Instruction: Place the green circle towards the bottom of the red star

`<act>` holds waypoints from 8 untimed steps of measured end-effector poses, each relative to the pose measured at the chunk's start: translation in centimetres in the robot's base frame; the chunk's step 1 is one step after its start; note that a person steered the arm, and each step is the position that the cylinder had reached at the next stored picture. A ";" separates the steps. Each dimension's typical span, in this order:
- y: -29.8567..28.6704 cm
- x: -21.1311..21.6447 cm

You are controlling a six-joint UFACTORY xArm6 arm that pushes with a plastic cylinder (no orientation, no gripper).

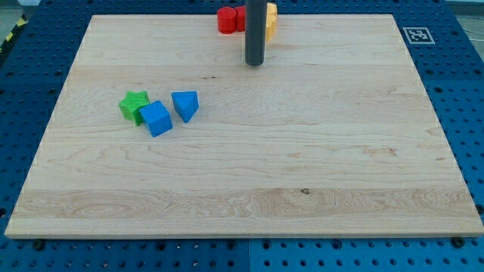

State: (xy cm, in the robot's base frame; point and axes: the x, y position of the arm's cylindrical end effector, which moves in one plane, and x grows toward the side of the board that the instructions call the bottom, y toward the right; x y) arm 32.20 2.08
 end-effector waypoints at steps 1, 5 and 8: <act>0.1 0.0; -0.7 -1.4; -0.7 -4.5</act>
